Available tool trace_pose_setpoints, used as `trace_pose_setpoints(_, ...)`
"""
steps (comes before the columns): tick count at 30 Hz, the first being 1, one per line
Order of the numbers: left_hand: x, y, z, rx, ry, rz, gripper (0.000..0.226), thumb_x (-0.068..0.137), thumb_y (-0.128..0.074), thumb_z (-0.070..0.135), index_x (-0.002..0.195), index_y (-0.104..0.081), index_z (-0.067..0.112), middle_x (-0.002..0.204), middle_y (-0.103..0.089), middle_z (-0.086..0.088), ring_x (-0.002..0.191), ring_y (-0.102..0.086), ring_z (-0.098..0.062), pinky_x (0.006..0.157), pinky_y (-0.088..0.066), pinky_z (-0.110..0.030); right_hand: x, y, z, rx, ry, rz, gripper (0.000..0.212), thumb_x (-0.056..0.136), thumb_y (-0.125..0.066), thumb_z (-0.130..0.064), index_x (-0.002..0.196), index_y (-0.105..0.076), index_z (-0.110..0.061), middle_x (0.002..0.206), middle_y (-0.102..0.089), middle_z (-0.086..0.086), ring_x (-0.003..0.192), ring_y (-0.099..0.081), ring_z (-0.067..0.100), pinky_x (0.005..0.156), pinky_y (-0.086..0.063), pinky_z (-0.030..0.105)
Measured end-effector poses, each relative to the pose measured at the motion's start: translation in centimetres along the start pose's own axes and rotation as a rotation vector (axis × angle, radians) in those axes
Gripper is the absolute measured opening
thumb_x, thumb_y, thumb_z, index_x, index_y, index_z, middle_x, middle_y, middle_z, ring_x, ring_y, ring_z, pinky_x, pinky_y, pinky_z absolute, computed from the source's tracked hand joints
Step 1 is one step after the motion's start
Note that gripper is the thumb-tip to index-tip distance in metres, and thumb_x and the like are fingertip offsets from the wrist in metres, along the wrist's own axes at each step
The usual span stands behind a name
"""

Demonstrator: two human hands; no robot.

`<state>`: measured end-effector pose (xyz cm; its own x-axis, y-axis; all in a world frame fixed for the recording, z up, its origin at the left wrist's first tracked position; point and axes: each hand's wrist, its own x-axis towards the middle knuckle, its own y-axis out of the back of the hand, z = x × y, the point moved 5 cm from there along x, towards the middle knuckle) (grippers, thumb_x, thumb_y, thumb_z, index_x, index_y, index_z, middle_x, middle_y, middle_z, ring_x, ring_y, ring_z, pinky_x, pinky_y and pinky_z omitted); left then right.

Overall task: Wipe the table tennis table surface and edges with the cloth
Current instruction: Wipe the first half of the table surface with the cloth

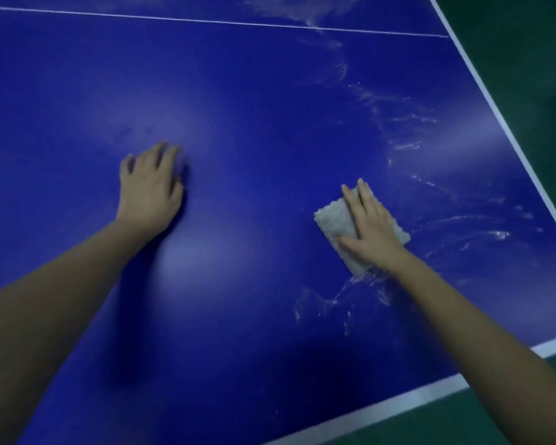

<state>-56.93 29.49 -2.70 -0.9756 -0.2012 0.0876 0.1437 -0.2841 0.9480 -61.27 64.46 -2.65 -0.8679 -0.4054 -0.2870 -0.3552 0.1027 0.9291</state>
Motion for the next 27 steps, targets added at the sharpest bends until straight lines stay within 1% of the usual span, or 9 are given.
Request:
trace_pose_setpoints(2, -3.6, -0.1, 1.8, -0.025, -0.049, -0.048, 0.054, 0.083, -0.033, 0.022, 0.131, -0.049, 0.003, 0.136, -0.047, -0.021, 0.126, -0.044, -0.033, 0.105, -0.023, -0.05, -1.8, -1.5, -2.5, -0.107, 0.045, -0.038, 0.08, 0.087, -0.048, -0.046, 0.15, -0.002, -0.028, 0.159, 0.01, 0.005, 0.145, 0.014, 0.019, 0.117, 0.002, 0.046)
trace_pose_setpoints(4, -7.4, -0.3, 3.4, -0.048, -0.088, -0.086, 0.053, 0.084, -0.028, 0.024, 0.125, -0.055, 0.003, 0.132, -0.051, -0.021, 0.124, -0.048, -0.034, 0.104, -0.027, -0.051, -5.3, -4.4, -7.1, -0.129, 0.202, -0.065, 0.077, 0.088, -0.042, -0.054, 0.15, -0.002, -0.03, 0.159, 0.007, 0.003, 0.143, 0.017, 0.017, 0.116, 0.006, 0.047)
trace_pose_setpoints(8, -12.7, -0.5, 5.3, -0.042, -0.135, -0.121, 0.052, 0.085, -0.029, 0.024, 0.121, -0.059, 0.003, 0.13, -0.054, -0.021, 0.124, -0.049, -0.036, 0.102, -0.031, -0.055, -11.3, -8.2, -12.8, -0.133, 0.435, -0.036, 0.067, 0.09, -0.024, -0.063, 0.149, -0.016, -0.032, 0.157, 0.0, -0.004, 0.144, 0.01, 0.014, 0.115, 0.012, 0.04)
trace_pose_setpoints(11, -15.1, -0.8, 5.2, -0.038, -0.11, -0.144, 0.041, 0.091, -0.04, 0.018, 0.128, -0.054, 0.006, 0.138, -0.048, -0.018, 0.131, -0.041, -0.033, 0.106, -0.025, -0.054, -11.2, -7.6, -11.4, -0.098, 0.282, 0.013, 0.067, 0.088, -0.02, -0.064, 0.149, -0.013, -0.036, 0.155, 0.011, -0.001, 0.142, 0.018, 0.013, 0.114, 0.016, 0.033)
trace_pose_setpoints(14, -17.0, -1.3, 4.8, -0.026, -0.099, -0.151, 0.043, 0.093, -0.046, 0.016, 0.136, -0.047, 0.008, 0.146, -0.039, -0.016, 0.138, -0.032, -0.032, 0.11, -0.019, -0.053, -11.6, -7.6, -10.7, -0.098, 0.088, 0.027, 0.069, 0.091, -0.03, -0.06, 0.149, -0.005, -0.034, 0.155, 0.02, 0.004, 0.142, 0.023, 0.019, 0.115, 0.013, 0.037)
trace_pose_setpoints(19, -17.5, -1.4, 4.9, 0.014, -0.107, -0.14, 0.047, 0.092, -0.046, 0.017, 0.138, -0.043, 0.007, 0.146, -0.039, -0.018, 0.137, -0.032, -0.034, 0.109, -0.02, -0.056, -16.2, -10.4, -15.5, -0.117, 0.224, 0.016, 0.073, 0.086, -0.029, -0.062, 0.15, -0.019, -0.028, 0.157, 0.007, 0.011, 0.144, 0.016, 0.024, 0.117, 0.006, 0.041)
trace_pose_setpoints(21, -17.5, -1.4, 5.0, 0.018, -0.106, -0.136, 0.046, 0.091, -0.046, 0.017, 0.136, -0.045, 0.006, 0.144, -0.04, -0.019, 0.136, -0.033, -0.035, 0.108, -0.021, -0.057, -17.8, -11.3, -16.9, -0.093, 0.213, 0.026, 0.073, 0.087, -0.03, -0.063, 0.149, -0.023, -0.026, 0.157, 0.001, 0.013, 0.145, 0.009, 0.026, 0.117, 0.003, 0.043)
trace_pose_setpoints(25, -17.6, -1.4, 5.1, 0.037, -0.109, -0.124, 0.045, 0.092, -0.044, 0.018, 0.136, -0.044, 0.006, 0.145, -0.04, -0.019, 0.136, -0.032, -0.034, 0.108, -0.02, -0.056, -19.3, -12.8, -20.1, -0.116, 0.101, 0.064, 0.078, 0.087, -0.029, -0.063, 0.149, -0.023, -0.017, 0.155, -0.019, 0.016, 0.144, -0.015, 0.032, 0.113, -0.008, 0.049)
trace_pose_setpoints(27, -17.6, -1.4, 5.1, 0.038, -0.112, -0.121, 0.046, 0.093, -0.043, 0.019, 0.138, -0.042, 0.007, 0.146, -0.037, -0.018, 0.138, -0.029, -0.033, 0.109, -0.017, -0.055, -19.2, -13.2, -20.4, -0.107, 0.091, 0.07, 0.081, 0.087, -0.028, -0.062, 0.151, -0.009, -0.015, 0.157, -0.009, 0.011, 0.145, -0.011, 0.027, 0.116, -0.005, 0.045)
